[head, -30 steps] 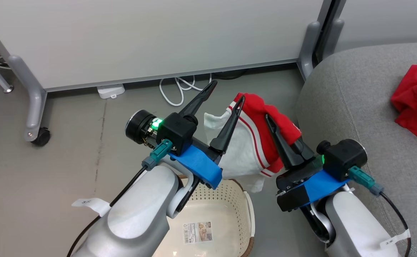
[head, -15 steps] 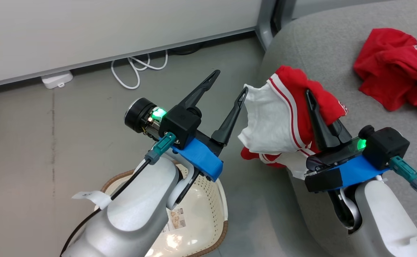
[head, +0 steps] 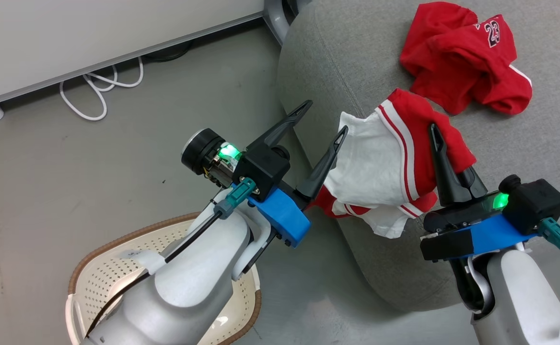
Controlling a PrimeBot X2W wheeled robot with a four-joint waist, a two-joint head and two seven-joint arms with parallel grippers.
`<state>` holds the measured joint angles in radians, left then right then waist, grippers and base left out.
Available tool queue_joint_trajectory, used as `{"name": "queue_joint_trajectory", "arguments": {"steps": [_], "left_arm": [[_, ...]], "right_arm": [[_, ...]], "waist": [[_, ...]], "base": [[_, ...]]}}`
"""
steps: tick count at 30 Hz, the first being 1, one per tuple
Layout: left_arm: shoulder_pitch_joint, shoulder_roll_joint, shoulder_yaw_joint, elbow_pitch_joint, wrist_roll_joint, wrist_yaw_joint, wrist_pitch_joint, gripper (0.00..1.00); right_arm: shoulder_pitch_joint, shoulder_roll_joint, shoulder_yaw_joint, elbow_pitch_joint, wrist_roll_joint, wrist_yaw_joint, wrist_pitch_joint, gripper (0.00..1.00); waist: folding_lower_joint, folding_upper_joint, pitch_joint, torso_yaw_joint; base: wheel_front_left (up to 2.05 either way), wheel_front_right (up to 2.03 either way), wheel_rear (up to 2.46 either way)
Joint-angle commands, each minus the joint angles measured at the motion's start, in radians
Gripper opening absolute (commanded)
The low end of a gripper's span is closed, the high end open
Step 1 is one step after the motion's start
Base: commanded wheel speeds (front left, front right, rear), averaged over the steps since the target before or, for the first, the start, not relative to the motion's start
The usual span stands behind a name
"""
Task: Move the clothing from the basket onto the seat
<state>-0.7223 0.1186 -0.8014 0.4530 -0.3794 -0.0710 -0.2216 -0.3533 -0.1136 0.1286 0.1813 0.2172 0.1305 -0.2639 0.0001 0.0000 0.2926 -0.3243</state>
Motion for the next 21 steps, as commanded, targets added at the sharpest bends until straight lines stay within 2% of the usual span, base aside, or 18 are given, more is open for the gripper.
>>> {"name": "queue_joint_trajectory", "arguments": {"steps": [1,12,18,21], "left_arm": [[-0.017,0.000,-0.004,0.007,0.002,-0.005,0.000,1.00],[-0.027,0.003,-0.009,0.013,0.000,0.009,-0.009,1.00],[-0.054,0.017,-0.007,-0.002,0.014,0.023,0.003,1.00],[-0.078,0.027,-0.009,-0.018,0.026,0.029,0.016,1.00]], "right_arm": [[0.012,0.006,-0.005,-0.007,-0.005,0.001,-0.001,0.00],[-0.023,-0.002,-0.025,-0.045,-0.013,0.001,-0.001,0.00],[-0.123,-0.039,-0.074,-0.082,-0.013,0.001,-0.001,0.00],[-0.215,-0.072,-0.133,-0.103,-0.006,0.001,-0.001,0.00]], "waist": [[-0.0001,0.0000,0.007,-0.019],[-0.0001,0.0000,0.028,-0.017],[-0.0001,0.0000,0.085,0.002],[-0.0001,0.0000,0.140,0.016]], "base": [[0.00,0.00,0.00],[0.00,0.00,0.00],[0.00,0.00,0.00],[0.00,0.00,0.00]]}}
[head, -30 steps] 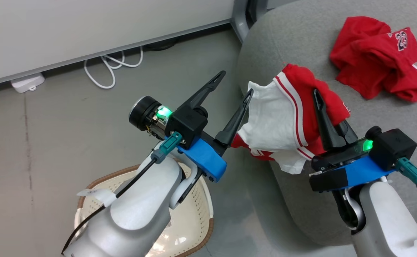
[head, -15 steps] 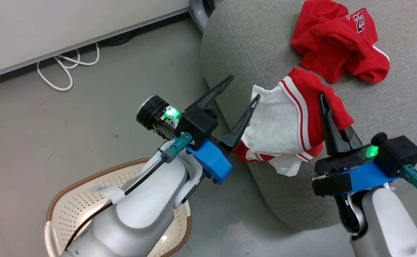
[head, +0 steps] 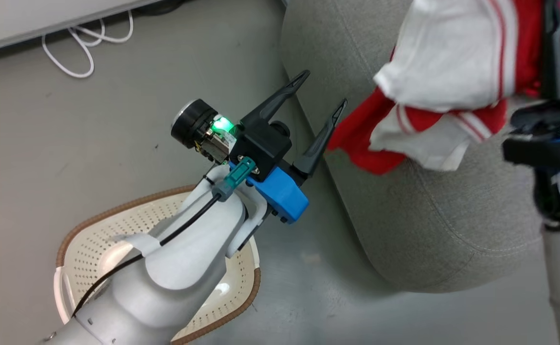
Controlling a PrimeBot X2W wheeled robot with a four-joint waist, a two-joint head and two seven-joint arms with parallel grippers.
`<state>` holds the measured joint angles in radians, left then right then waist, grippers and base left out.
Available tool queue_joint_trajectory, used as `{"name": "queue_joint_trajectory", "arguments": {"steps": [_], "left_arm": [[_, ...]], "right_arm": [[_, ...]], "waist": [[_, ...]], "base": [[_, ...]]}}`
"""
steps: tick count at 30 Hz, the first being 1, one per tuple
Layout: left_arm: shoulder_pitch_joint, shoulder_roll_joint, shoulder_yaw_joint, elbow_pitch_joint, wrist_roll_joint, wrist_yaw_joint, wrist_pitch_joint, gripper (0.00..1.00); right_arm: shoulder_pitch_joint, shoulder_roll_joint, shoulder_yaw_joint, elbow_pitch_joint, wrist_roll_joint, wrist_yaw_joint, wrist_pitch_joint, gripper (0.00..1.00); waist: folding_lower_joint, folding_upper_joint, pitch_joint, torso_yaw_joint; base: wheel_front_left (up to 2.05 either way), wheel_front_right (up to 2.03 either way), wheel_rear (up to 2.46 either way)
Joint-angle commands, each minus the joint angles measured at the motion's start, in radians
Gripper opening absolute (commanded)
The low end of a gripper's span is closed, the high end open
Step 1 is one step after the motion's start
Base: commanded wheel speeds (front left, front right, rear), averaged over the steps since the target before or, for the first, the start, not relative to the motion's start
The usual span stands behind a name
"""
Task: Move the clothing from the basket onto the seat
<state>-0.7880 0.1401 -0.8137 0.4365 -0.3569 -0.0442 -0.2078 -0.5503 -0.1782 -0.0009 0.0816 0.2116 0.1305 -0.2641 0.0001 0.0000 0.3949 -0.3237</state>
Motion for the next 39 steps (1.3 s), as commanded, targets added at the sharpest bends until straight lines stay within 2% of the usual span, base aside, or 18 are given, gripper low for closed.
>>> {"name": "queue_joint_trajectory", "arguments": {"steps": [1,4,11,16,20,23,32,39], "left_arm": [[-0.024,0.008,0.002,-0.009,0.008,0.005,0.008,1.00],[-0.054,0.021,0.002,-0.027,0.022,0.011,0.022,1.00],[-0.135,0.040,-0.007,-0.090,0.068,0.029,0.059,1.00],[-0.174,0.053,-0.012,-0.116,0.090,0.036,0.074,1.00],[-0.185,0.063,-0.016,-0.124,0.096,0.040,0.079,1.00],[-0.188,0.068,-0.017,-0.125,0.097,0.044,0.077,1.00],[-0.206,0.062,-0.028,-0.134,0.098,0.041,0.074,1.00],[-0.208,0.071,-0.031,-0.137,0.093,0.045,0.073,1.00]], "right_arm": [[-0.052,-0.023,-0.023,-0.007,0.000,0.001,0.000,0.00],[-0.154,-0.060,-0.082,-0.028,-0.005,0.001,0.000,0.00],[-0.385,-0.219,-0.257,-0.054,-0.010,0.001,0.000,0.00],[-0.472,-0.348,-0.358,0.009,-0.002,0.000,0.000,0.00],[-0.469,-0.402,-0.421,0.098,0.007,0.000,0.000,0.00],[-0.432,-0.394,-0.436,0.167,0.008,0.000,0.000,0.00],[-0.301,-0.257,-0.438,0.301,-0.008,0.000,0.000,0.00],[-0.279,-0.221,-0.399,0.394,0.010,0.000,0.000,0.00]], "waist": [[-0.0001,0.0000,0.060,0.021],[-0.0001,0.0000,0.123,0.034],[-0.0001,0.0000,0.299,0.062],[-0.0001,0.0000,0.388,0.067],[-0.0001,0.0000,0.425,0.068],[-0.0001,0.0000,0.441,0.065],[-0.0001,0.0000,0.459,0.065],[-0.0001,0.0000,0.464,0.067]], "base": [[0.00,0.00,0.00],[0.00,0.00,0.00],[0.00,0.00,0.00],[0.00,0.00,0.00],[0.00,0.00,0.00],[0.00,0.00,0.00],[0.00,0.00,0.00],[0.00,0.00,0.00]]}}
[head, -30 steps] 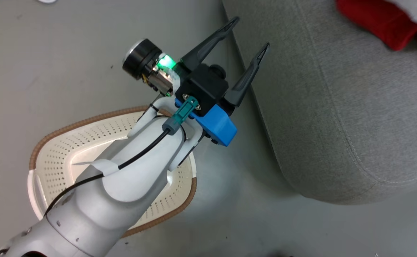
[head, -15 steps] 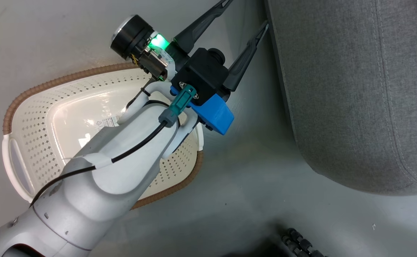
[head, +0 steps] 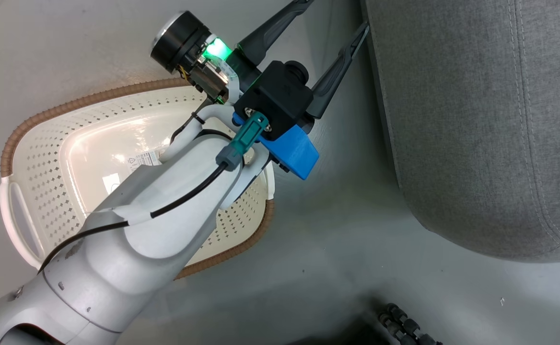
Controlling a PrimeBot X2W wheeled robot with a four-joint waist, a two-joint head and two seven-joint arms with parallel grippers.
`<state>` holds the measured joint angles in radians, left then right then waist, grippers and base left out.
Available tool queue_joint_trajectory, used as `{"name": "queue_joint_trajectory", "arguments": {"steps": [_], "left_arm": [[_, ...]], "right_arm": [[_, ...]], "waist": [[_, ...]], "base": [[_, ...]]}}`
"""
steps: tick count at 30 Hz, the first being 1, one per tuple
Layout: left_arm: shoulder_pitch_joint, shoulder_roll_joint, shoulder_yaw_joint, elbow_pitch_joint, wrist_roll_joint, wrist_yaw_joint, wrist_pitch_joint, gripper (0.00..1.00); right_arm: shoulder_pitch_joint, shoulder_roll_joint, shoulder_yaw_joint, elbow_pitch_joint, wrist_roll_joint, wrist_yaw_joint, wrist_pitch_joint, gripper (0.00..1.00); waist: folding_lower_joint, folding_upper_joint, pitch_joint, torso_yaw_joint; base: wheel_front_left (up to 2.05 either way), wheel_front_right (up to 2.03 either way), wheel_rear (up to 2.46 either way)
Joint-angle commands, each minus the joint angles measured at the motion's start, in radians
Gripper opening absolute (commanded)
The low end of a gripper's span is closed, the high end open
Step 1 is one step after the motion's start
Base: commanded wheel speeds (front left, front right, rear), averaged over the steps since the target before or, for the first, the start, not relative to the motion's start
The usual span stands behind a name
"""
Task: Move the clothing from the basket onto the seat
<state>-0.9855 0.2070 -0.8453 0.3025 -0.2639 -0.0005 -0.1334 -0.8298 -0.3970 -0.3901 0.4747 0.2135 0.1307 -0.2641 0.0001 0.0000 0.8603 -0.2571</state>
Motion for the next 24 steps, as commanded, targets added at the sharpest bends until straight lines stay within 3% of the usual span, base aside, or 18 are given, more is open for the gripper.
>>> {"name": "queue_joint_trajectory", "arguments": {"steps": [1,2,16,24], "left_arm": [[-0.010,0.005,0.000,-0.002,-0.001,0.004,-0.003,1.00],[-0.008,0.004,0.001,-0.003,-0.002,0.008,-0.008,1.00],[0.123,-0.005,0.029,0.064,-0.074,0.037,-0.105,1.00],[0.265,0.014,0.099,0.056,-0.117,0.075,-0.132,1.00]], "right_arm": [[-0.005,-0.001,-0.017,-0.002,0.010,0.000,0.000,0.28],[-0.001,0.001,-0.018,-0.007,0.005,0.000,0.000,1.00],[0.263,0.066,0.025,-0.079,-0.081,0.000,0.000,1.00],[0.409,0.124,0.112,-0.211,-0.077,0.000,0.000,1.00]], "waist": [[-0.0001,0.0000,-0.004,0.001],[-0.0001,0.0000,-0.009,0.002],[-0.0001,0.0000,-0.243,0.001],[-0.0001,0.0000,-0.411,0.027]], "base": [[0.00,0.00,0.00],[0.00,0.00,0.00],[0.00,0.00,0.00],[0.00,0.00,0.00]]}}
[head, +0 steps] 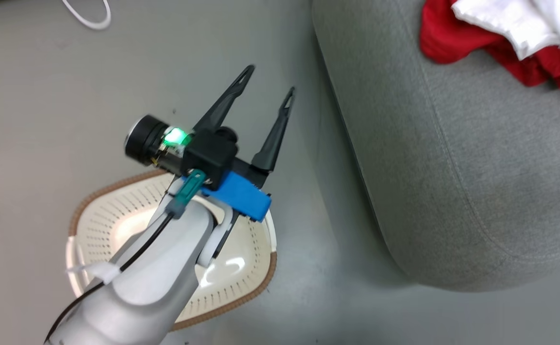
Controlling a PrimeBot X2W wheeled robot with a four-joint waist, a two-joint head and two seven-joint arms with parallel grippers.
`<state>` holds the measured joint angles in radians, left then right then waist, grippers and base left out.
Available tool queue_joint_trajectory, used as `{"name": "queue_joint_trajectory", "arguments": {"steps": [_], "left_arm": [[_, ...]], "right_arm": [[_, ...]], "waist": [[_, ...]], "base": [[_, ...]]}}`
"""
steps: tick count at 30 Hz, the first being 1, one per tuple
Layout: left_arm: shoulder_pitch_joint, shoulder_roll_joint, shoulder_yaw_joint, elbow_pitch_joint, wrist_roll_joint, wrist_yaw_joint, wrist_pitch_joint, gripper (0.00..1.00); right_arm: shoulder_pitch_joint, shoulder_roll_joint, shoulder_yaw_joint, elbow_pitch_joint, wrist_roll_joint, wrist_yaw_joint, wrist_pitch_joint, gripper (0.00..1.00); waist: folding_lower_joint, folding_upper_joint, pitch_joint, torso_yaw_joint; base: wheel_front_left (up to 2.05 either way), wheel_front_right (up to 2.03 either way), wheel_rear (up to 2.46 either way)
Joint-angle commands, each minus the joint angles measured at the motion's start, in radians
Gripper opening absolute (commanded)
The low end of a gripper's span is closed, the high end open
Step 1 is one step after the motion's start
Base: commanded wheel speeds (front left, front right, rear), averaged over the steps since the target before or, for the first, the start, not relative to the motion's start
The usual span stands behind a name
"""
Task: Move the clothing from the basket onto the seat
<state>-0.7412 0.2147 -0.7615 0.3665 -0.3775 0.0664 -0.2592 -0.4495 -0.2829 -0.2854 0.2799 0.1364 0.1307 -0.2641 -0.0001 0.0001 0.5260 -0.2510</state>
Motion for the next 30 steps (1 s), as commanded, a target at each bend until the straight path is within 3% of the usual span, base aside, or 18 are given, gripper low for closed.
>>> {"name": "queue_joint_trajectory", "arguments": {"steps": [1,8,13,20,30], "left_arm": [[0.039,0.005,0.035,-0.028,-0.008,0.017,-0.007,1.00],[0.224,0.018,0.177,-0.136,0.026,0.050,-0.007,1.00],[0.306,0.007,0.261,-0.179,0.051,0.044,-0.007,1.00],[0.443,-0.035,0.410,-0.199,0.100,0.001,-0.006,1.00],[0.564,-0.077,0.559,-0.199,0.152,-0.049,-0.006,1.00]], "right_arm": [[0.045,0.018,0.027,-0.033,0.003,0.000,0.000,1.00],[0.142,0.064,0.124,-0.128,-0.002,0.000,0.000,1.00],[0.179,0.082,0.167,-0.155,-0.005,0.000,0.000,1.00],[0.230,0.116,0.213,-0.159,-0.015,0.000,0.000,1.00],[0.295,0.160,0.232,-0.154,-0.026,0.000,0.000,1.00]], "waist": [[0.0001,-0.0001,-0.095,0.027],[0.0001,-0.0001,-0.216,0.088],[0.0001,-0.0001,-0.265,0.125],[0.0001,-0.0001,-0.353,0.185],[0.0001,-0.0001,-0.419,0.220]], "base": [[0.00,0.00,0.00],[0.00,0.00,0.00],[0.00,0.00,0.00],[0.00,0.00,0.00],[0.00,0.00,0.00]]}}
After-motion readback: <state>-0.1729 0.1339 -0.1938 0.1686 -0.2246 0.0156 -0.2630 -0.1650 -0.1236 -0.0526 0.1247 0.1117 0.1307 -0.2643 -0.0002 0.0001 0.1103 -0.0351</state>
